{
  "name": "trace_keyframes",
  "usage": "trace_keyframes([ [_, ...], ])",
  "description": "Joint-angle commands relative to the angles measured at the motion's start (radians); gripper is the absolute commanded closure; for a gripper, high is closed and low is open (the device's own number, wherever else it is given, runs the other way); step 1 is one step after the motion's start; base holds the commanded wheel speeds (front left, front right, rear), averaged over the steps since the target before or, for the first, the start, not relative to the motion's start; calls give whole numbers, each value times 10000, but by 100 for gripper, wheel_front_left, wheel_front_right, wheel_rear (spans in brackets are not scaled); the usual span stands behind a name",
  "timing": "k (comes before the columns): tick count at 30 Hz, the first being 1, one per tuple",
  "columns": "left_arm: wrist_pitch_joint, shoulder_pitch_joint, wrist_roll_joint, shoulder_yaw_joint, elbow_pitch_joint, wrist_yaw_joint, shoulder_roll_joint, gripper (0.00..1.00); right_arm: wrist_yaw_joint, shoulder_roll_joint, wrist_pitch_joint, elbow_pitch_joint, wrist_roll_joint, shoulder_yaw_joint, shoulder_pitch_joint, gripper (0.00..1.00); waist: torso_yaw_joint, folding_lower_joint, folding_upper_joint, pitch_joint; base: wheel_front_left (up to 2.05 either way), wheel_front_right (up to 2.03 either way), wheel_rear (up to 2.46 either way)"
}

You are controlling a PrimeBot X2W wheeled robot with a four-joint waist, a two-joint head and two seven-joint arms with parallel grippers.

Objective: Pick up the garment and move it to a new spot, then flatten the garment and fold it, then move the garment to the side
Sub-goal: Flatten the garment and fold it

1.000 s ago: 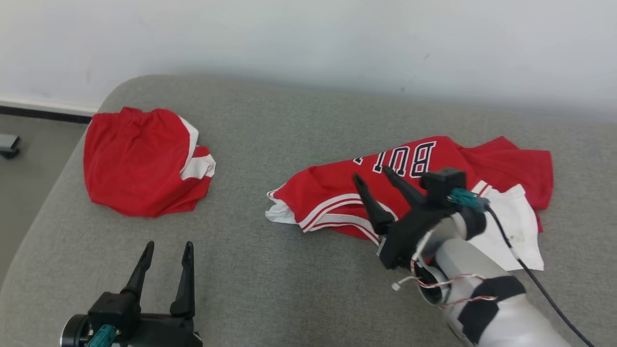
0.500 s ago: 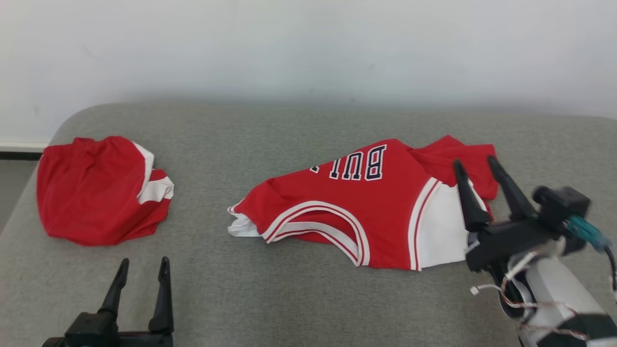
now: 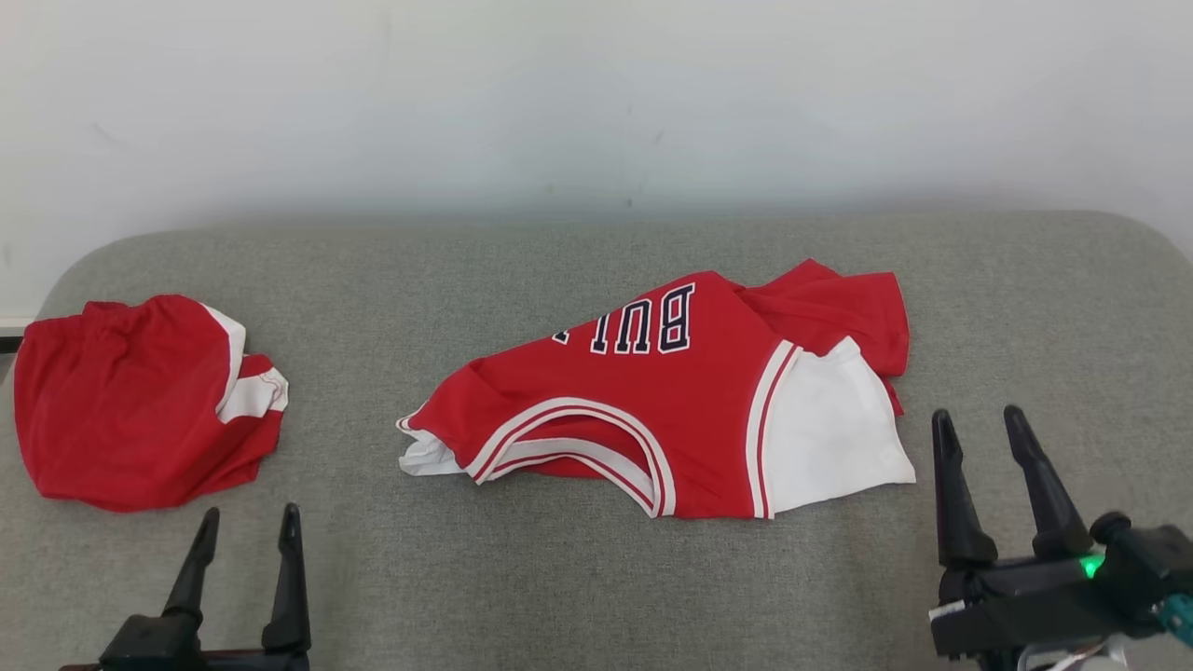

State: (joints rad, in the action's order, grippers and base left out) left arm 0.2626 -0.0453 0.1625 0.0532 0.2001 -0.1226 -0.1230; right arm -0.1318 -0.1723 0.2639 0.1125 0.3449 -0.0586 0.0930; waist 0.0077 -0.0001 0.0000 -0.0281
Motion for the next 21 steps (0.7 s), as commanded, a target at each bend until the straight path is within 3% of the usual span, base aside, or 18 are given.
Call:
trace_keyframes([
  [1,34,125,-146,76,-41,71,-81,0,22,146,7,-220,-199,72,-344,0,-2,1,0,9,0,0,0],
  [15,34,410,-321,-85,-233,98,121,0,22,705,7,-424,-548,503,-1011,0,32,1,0,-49,0,0,0],
  [21,34,-94,-245,-863,-29,2,180,0,22,732,7,-331,-624,414,-824,0,-142,1,0,-202,0,0,0],
])
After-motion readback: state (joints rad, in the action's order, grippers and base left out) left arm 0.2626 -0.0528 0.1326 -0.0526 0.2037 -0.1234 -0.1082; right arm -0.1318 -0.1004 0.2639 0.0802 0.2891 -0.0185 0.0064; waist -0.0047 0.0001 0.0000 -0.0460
